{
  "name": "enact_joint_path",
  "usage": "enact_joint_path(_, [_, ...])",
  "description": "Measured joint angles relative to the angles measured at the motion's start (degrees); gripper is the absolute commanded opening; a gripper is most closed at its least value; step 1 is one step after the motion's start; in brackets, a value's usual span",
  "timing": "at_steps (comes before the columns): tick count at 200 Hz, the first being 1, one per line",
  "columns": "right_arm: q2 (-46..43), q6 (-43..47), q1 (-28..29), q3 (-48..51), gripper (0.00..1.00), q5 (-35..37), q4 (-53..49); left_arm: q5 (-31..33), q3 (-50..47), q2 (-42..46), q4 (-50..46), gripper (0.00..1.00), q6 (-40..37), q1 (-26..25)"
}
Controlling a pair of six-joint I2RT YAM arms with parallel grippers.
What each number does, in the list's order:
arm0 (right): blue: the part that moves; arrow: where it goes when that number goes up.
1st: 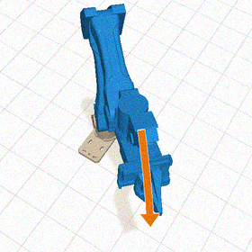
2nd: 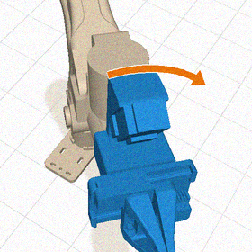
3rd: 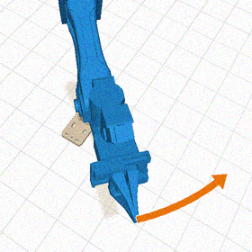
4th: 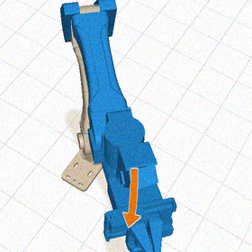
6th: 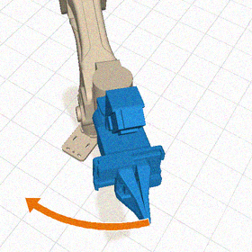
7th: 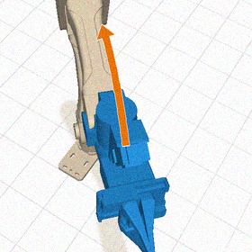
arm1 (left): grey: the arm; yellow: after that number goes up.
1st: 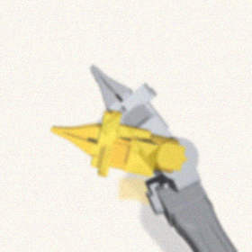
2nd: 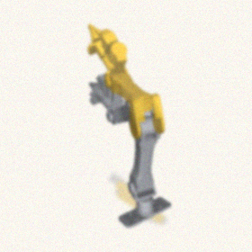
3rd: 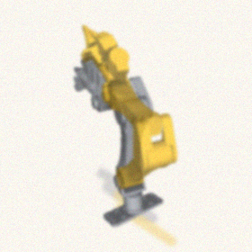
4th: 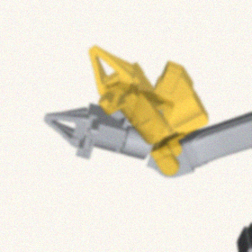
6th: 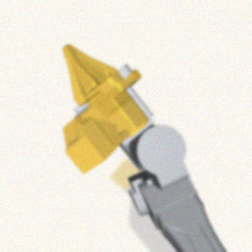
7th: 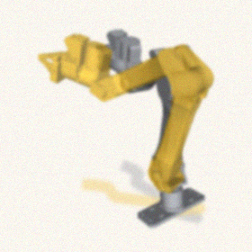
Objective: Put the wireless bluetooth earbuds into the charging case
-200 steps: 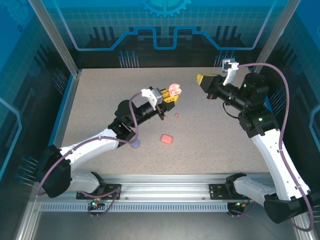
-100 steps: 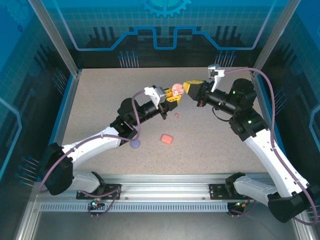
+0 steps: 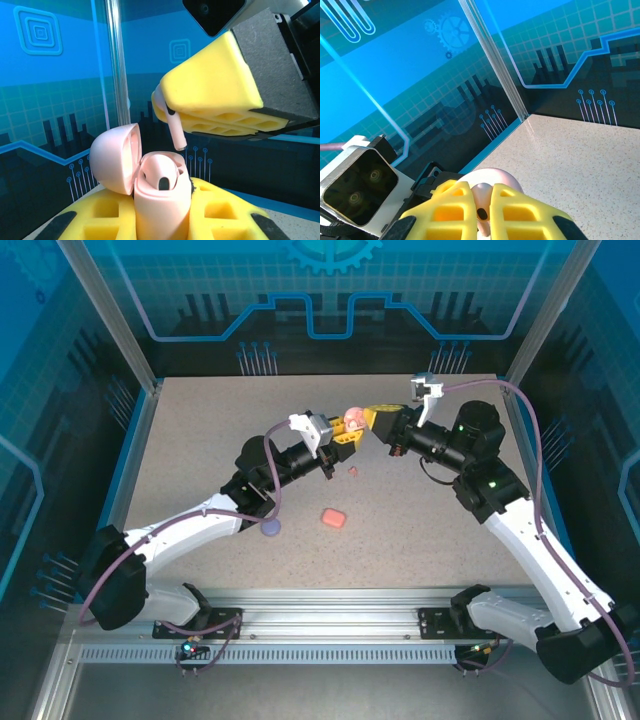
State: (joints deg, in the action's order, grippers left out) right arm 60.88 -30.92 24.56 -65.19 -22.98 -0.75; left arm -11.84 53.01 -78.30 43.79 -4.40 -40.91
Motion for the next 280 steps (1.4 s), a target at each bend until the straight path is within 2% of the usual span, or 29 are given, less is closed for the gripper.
enact_joint_path(244, [-1.2, 1.18, 0.28, 3.5, 0.08, 1.46, 0.15, 0.02, 0.2, -0.42, -1.36, 0.0, 0.0, -0.48])
enact_joint_path(280, [-1.14, 1.22, 0.31, 3.5, 0.18, 1.51, -0.35, 0.07, 0.2, -0.42, -1.53, 0.0, 0.0, -0.48])
